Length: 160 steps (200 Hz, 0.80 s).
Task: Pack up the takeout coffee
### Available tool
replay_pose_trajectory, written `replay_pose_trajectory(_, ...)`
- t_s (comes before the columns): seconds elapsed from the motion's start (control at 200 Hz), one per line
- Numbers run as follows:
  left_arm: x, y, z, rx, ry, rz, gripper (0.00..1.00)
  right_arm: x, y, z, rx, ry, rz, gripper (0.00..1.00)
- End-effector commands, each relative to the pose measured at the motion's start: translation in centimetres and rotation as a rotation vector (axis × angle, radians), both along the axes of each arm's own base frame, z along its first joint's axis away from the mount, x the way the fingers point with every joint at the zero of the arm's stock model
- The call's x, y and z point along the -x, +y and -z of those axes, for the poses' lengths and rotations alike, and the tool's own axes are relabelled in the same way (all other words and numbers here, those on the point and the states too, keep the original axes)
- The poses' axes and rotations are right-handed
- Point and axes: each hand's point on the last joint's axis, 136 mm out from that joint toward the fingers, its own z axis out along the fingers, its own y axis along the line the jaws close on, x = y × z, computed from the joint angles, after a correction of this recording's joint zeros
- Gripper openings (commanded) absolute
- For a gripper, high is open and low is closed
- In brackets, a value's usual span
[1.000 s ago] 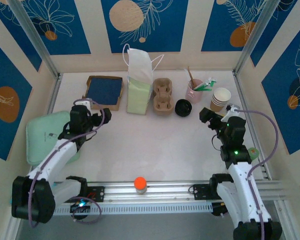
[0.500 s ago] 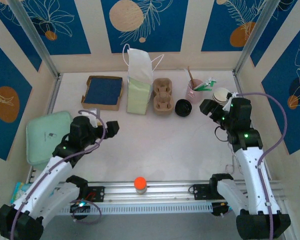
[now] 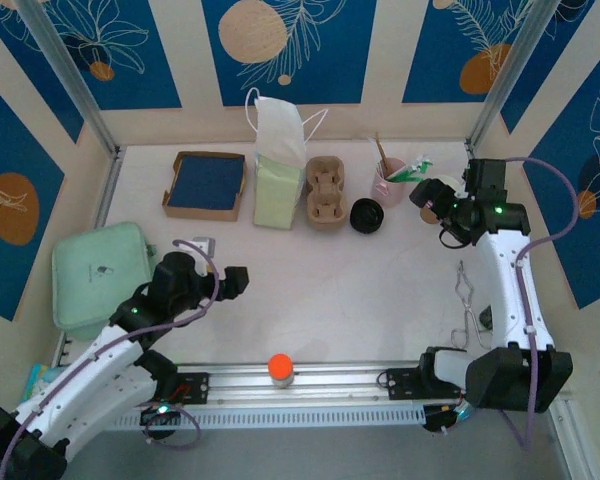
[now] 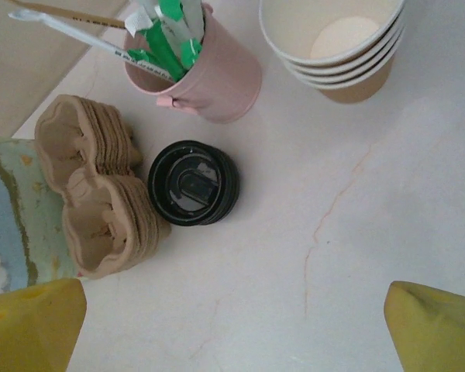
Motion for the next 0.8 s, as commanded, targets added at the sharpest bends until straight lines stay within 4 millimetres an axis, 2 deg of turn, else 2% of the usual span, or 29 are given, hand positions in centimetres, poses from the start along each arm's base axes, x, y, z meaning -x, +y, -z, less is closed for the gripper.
replay_pose_trajectory(0.0,0.2,-0.3,-0.1,0.02,-0.005,-0.004,0.98,0.1,1.7,-1.6,-0.065,-0.04,-0.071,0.99)
replay_pose_trajectory(0.165,0.4,-1.0,-0.1,0.031,-0.006,0.012,0.97,-0.5,-1.8,0.2,0.026,0.131,0.057,0.99)
replay_pose_trajectory(0.415,0.5,-1.3,0.6,-0.004,0.002,0.022,0.96,-4.0,-6.2,2.2,0.157,0.269,0.149,0.99)
replay_pose_trajectory(0.695,0.6,-1.5,0.9,-0.019,0.006,0.027,0.95,-7.5,-8.2,3.5,0.056,0.291,0.208,0.95)
replay_pose_trajectory(0.795,0.6,-1.5,1.0,-0.021,0.004,0.027,0.95,-8.5,-8.9,4.2,-0.001,0.288,0.226,0.9)
